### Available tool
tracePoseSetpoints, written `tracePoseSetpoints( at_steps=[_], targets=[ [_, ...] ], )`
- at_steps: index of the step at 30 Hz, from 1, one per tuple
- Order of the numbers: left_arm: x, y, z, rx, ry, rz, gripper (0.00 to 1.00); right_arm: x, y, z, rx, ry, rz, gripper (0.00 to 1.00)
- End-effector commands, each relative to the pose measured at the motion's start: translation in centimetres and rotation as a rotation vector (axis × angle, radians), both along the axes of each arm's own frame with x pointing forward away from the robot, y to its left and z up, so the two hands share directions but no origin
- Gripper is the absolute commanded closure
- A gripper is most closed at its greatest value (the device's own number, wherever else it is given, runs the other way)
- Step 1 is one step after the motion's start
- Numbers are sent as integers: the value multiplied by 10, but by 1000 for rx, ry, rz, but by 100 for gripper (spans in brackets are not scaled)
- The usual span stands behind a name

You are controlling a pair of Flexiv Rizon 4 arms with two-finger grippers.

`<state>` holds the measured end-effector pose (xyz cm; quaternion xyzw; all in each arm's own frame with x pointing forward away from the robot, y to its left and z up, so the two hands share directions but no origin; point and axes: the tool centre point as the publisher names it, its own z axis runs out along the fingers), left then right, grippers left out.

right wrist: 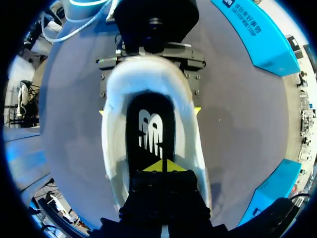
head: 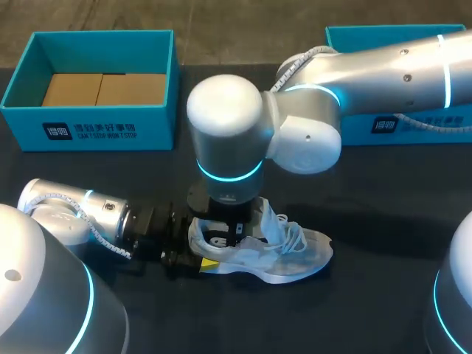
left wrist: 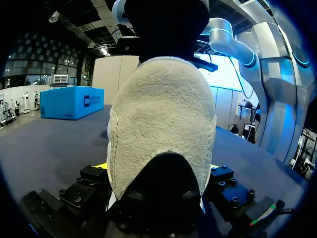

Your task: Take the shoe out of the shoebox, open the shoe tongue, remove and reinsert the insole, then place the shoe into the shoebox

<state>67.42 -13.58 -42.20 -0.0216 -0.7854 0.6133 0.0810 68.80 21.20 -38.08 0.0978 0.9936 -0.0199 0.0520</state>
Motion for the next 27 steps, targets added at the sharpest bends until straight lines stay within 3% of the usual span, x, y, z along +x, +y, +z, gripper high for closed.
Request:
tracePoseSetpoints(
  at_steps=[1, 10, 25, 27],
  targets=[
    [1, 1, -2, 4, 1, 0, 100, -3, -7, -7, -2, -24, -20, 100],
    [1, 1, -2, 4, 1, 0, 100, -6, -26, -9, 14, -61, -50, 100],
    [1, 1, -2, 4, 1, 0, 100, -10, -38, -3, 12, -119, -54, 100],
    [1, 1, -2, 4, 1, 0, 100, -8, -38, -4, 11, -122, -50, 87]
  ],
)
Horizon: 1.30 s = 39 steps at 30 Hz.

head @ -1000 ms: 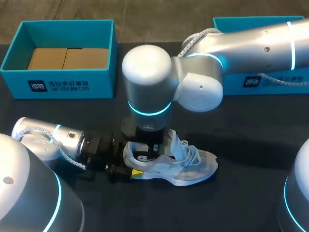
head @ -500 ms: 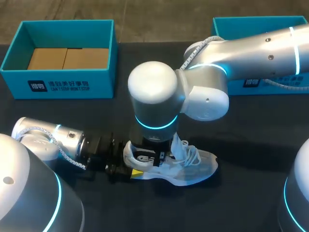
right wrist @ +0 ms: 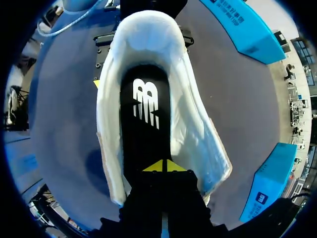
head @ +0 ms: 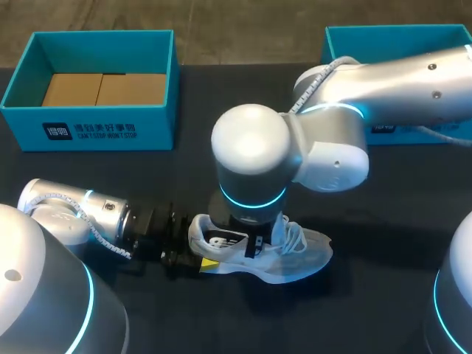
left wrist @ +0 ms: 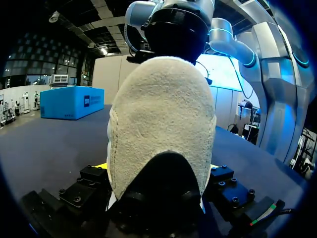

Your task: Take the shoe out of the shoebox, open the shoe tongue, remove and reinsert the insole, then place the shoe into the shoebox

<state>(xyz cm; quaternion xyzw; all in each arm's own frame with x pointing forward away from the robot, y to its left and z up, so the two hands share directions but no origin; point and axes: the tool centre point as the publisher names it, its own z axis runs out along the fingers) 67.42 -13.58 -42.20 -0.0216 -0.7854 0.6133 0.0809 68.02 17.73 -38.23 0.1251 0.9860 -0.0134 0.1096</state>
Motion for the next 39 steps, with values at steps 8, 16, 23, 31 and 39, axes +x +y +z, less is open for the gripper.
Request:
tracePoseSetpoints(
  at_steps=[8, 16, 23, 31, 39],
  targets=[
    [1, 1, -2, 4, 1, 0, 100, 3, -6, -6, 7, -12, 8, 72],
    [1, 1, -2, 4, 1, 0, 100, 7, -3, -17, 8, 3, 19, 63],
    [1, 1, -2, 4, 1, 0, 100, 11, -2, -27, 9, 56, 26, 58],
    [1, 1, -2, 4, 1, 0, 100, 11, 2, -42, 7, 160, 34, 53],
    [1, 1, -2, 4, 1, 0, 100, -2, 1, -51, 14, 228, 30, 54]
  ],
)
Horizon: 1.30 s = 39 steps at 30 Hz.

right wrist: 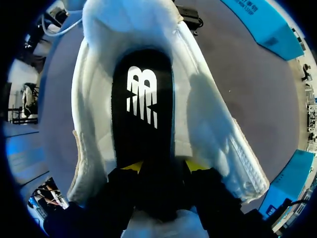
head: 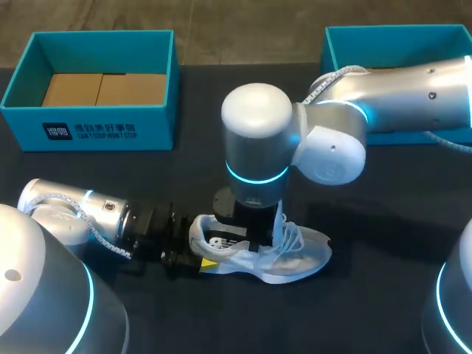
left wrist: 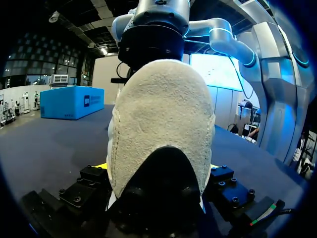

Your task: Take the shoe out of the shoebox, open the shoe tongue, remove and reinsert the insole, then place the shoe into the shoebox

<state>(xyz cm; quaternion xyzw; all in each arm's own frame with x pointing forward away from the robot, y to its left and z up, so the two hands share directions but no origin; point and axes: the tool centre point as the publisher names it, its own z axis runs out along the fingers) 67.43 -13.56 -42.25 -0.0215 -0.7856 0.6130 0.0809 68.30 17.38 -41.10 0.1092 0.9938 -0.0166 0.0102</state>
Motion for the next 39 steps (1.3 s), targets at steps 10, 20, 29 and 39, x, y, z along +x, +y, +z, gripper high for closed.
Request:
tracePoseSetpoints(
  at_steps=[10, 20, 29, 39],
  targets=[
    [1, 1, -2, 3, 1, 0, 100, -20, 6, -31, -7, 120, 11, 57],
    [1, 1, -2, 3, 1, 0, 100, -28, 7, -37, 3, 154, 32, 75],
    [1, 1, -2, 3, 1, 0, 100, -37, 6, -27, 36, 126, 51, 100],
    [1, 1, -2, 3, 1, 0, 100, -40, 6, -8, 115, 44, 64, 100]
  ],
)
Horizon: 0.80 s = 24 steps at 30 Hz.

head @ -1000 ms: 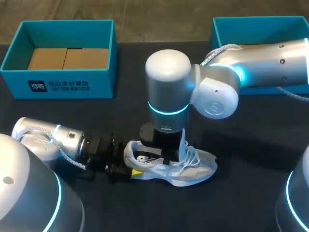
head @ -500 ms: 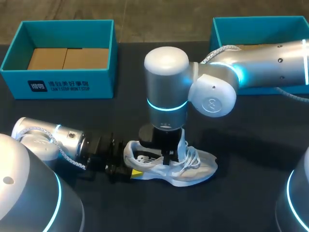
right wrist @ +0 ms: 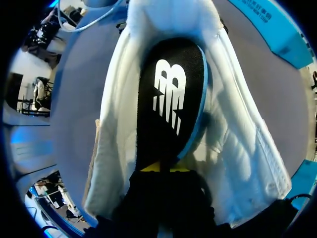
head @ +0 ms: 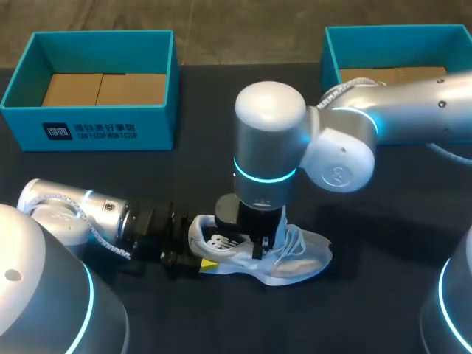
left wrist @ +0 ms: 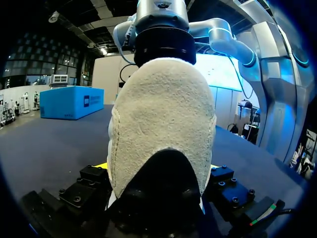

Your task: Take the shoe out of the shoebox, open the shoe tongue, remove and reinsert the insole, then place the shoe into the shoebox

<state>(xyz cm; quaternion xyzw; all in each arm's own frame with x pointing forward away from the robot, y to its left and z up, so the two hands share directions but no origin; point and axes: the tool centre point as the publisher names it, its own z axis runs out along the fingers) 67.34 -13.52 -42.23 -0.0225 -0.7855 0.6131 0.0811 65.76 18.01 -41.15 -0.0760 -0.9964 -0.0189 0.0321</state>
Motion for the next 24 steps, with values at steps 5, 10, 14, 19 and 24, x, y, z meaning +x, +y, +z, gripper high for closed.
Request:
tracePoseSetpoints(
  at_steps=[5, 10, 14, 19, 24],
  targets=[
    [2, 0, -2, 4, 1, 2, 100, -12, -1, 0, 91, -80, -23, 100],
    [2, 0, -2, 4, 1, 2, 100, -11, -7, 10, 200, -140, -27, 100],
    [2, 0, -2, 4, 1, 2, 100, -10, -9, 15, 244, -165, -25, 100],
    [2, 0, -2, 4, 1, 2, 100, -8, -10, 22, 276, -180, -20, 100],
    [2, 0, -2, 4, 1, 2, 100, -7, -13, 31, 342, -218, -14, 100]
  ],
)
